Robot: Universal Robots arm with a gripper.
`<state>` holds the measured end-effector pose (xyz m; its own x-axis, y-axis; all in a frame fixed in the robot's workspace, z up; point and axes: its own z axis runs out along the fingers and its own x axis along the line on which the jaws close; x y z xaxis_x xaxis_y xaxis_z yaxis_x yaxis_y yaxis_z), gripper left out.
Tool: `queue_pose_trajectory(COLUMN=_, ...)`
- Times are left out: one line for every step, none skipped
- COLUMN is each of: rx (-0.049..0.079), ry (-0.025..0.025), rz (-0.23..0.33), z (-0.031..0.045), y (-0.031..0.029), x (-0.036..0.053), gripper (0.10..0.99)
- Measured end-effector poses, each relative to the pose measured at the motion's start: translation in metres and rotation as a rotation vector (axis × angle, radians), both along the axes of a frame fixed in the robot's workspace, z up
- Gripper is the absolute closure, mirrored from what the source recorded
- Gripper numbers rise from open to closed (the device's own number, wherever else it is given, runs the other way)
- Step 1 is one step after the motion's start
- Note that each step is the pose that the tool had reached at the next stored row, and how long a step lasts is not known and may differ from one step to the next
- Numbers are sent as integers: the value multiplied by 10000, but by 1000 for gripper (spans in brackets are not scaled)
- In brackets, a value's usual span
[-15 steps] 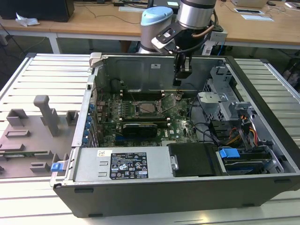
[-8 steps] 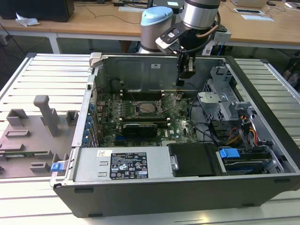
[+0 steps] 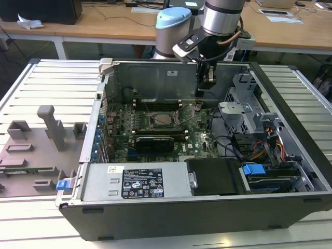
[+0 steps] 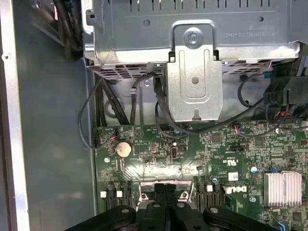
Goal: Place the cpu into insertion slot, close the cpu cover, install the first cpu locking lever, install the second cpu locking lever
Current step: 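Close the cpu cover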
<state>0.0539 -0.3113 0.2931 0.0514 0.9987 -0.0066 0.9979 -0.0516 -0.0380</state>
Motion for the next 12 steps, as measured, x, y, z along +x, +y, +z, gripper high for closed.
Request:
queue_pose_trajectory(rx=0, ry=0, rz=0, z=-8, y=0, x=0, gripper=980)
queue_pose_trajectory(rx=0, ry=0, rz=0, z=-13, y=0, x=0, gripper=980)
queue_pose_trajectory(rx=1, ry=0, rz=0, z=-19, y=0, x=0, gripper=980)
queue_pose_trajectory(rx=1, ry=-1, rz=0, z=-30, y=0, x=0, gripper=980)
queue_pose_trajectory(rx=1, ry=0, rz=0, z=-36, y=0, x=0, gripper=980)
queue_pose_trajectory(rx=0, ry=0, rz=1, z=-41, y=0, x=0, gripper=980)
queue_pose_trajectory(rx=1, ry=0, rz=0, z=-50, y=0, x=0, gripper=980)
queue_pose_trajectory(rx=0, ry=0, rz=0, z=-61, y=0, x=0, gripper=980)
queue_pose_trajectory(rx=1, ry=0, rz=1, z=-70, y=0, x=0, gripper=980)
queue_pose_trajectory(rx=0, ry=0, rz=1, z=-76, y=0, x=0, gripper=980)
queue_pose_trajectory(rx=0, ry=0, rz=0, z=-86, y=0, x=0, gripper=980)
queue_pose_trajectory(rx=1, ry=0, rz=0, z=-93, y=0, x=0, gripper=980)
